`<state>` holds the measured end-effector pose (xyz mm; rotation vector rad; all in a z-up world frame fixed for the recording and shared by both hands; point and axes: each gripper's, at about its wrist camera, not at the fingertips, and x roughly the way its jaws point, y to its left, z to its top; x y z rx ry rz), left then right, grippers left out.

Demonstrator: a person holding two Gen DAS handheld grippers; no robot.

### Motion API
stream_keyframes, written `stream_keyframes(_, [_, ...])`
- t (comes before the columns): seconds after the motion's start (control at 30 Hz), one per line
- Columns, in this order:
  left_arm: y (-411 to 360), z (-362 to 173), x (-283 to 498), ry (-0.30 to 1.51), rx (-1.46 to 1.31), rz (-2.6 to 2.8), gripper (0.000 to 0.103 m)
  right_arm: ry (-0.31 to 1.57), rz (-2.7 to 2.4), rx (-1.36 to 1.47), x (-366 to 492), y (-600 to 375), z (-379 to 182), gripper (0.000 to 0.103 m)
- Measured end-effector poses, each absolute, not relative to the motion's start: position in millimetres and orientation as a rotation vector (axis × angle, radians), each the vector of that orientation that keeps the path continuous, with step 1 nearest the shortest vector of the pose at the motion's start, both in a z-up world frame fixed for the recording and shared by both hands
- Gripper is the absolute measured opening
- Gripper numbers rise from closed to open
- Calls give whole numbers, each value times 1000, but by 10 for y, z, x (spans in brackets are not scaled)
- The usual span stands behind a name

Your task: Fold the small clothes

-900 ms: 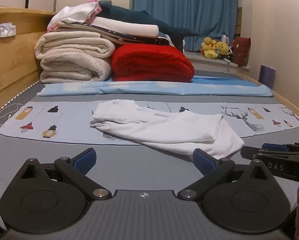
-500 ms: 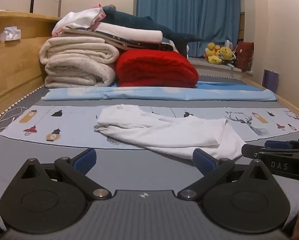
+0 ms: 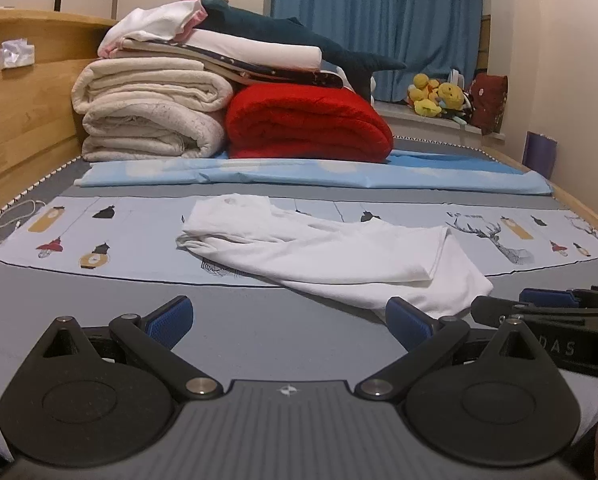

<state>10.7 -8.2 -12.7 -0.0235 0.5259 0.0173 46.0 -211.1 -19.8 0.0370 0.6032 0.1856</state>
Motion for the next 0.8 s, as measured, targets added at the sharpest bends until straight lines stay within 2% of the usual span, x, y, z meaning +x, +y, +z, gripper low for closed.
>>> stream_keyframes(0.8, [-74,-166,155,545,-35,31,103,608,190,29,458,-2099,-195,57])
